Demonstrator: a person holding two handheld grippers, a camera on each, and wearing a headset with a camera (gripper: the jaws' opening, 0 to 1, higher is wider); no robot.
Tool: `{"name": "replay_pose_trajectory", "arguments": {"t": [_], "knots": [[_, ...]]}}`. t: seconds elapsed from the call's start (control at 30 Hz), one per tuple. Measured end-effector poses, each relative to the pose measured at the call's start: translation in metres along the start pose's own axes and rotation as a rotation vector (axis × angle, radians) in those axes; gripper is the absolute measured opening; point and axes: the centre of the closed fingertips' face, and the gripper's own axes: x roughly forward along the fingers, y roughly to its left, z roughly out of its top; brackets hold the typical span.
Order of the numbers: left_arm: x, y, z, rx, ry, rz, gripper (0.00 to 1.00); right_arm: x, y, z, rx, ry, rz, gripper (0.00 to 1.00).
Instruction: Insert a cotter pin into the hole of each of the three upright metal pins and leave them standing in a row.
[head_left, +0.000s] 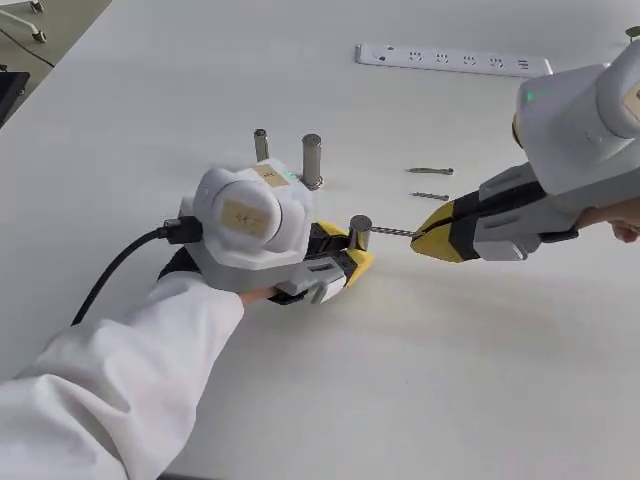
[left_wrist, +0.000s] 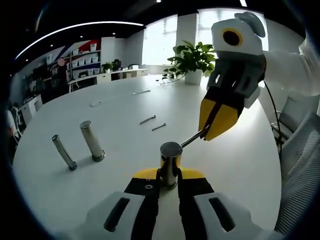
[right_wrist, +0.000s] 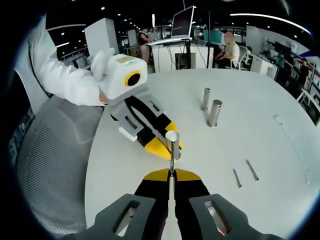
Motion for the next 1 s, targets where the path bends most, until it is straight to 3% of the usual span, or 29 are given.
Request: {"name": "replay_pose_trajectory", "arguments": {"t": [0.27,0.53,1.0], "knots": [[0.001,0.000,0.000,0.012,-0.001,-0.001,0.11,0.007,-0.001,-0.001,-0.008,0.021,-0.005,0.00],[0.001,-0.001,0.000,0.021,0.006,0.002,0.11,0.023,-0.004,0.006,0.012,-0.003,-0.008,0.00],[0.002,0.000,0.000,0.019,0.004,0.005,0.11,0.035,-0.012,0.016,-0.040,0.017,-0.018,0.00]]}}
